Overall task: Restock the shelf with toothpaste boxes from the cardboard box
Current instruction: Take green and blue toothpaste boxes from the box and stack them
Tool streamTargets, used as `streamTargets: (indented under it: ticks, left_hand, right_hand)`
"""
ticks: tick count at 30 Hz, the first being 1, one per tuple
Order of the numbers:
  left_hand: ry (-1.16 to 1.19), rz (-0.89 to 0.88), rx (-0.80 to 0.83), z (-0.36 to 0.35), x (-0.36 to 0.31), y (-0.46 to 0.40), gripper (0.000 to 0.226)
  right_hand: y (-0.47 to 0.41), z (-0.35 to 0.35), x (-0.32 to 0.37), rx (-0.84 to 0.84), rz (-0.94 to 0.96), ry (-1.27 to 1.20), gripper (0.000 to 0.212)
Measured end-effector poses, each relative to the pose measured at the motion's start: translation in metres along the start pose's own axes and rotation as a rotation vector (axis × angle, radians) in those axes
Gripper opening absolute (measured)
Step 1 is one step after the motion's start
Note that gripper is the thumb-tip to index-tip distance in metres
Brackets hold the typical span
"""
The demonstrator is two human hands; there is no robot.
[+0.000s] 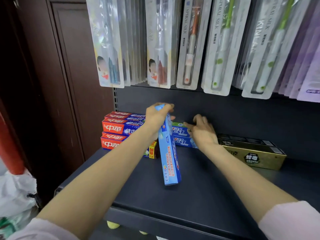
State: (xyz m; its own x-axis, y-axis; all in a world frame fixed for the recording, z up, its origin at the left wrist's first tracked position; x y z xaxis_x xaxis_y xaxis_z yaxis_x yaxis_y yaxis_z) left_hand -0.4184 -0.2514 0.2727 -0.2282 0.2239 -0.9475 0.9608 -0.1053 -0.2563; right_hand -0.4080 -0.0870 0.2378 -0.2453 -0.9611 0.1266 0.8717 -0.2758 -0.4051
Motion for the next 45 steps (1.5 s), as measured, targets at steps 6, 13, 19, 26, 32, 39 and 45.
streamTargets:
  ticks: [6, 13, 19, 26, 32, 39, 45]
  left_hand:
    - [0.170, 0.004, -0.044, 0.000, 0.002, 0.007, 0.005]
    - [0.275, -0.048, -0.124, 0.003, 0.001, 0.007, 0.008]
    - [-0.413, -0.296, 0.060, 0.012, -0.016, 0.011, 0.051]
    - [-0.520, -0.149, 0.235, -0.009, 0.008, 0.017, 0.076]
    - [-0.572, -0.239, 0.225, -0.014, -0.003, 0.013, 0.085]
    - [-0.523, -0.169, 0.397, -0.034, 0.009, 0.016, 0.053]
    - [-0.957, -0.370, 0.602, -0.059, 0.011, 0.016, 0.051]
  right_hand:
    - [0.021, 0.015, 0.019, 0.277, 0.101, -0.622, 0.042]
    - [0.061, 0.020, 0.036, 0.705, -0.017, -1.227, 0.032]
    - [0.033, 0.043, 0.003, 0.335, 0.005, -0.969, 0.020]
    - [0.033, 0.042, 0.005, 0.300, -0.094, -1.139, 0.024]
    - [0.034, 0.042, 0.001, 0.283, -0.128, -1.131, 0.023]
    - [0.033, 0.032, -0.008, 0.259, -0.214, -1.132, 0.035]
    - [0.038, 0.081, -0.022, -0.261, -0.042, -0.393, 0.106]
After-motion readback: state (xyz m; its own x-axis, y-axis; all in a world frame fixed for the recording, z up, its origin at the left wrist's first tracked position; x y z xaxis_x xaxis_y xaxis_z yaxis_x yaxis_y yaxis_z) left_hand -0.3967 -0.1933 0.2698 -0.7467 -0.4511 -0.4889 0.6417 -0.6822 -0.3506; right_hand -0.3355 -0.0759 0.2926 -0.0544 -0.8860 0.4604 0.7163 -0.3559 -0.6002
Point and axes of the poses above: each hand's wrist, its own y-axis away from the middle knuckle, its own z-axis out of the back of the hand, x = y × z, the point moved 8 cm from there along -y, towards the middle knuckle, and after that the axes turned 7 degrees about -z, right-handed, at the moved point
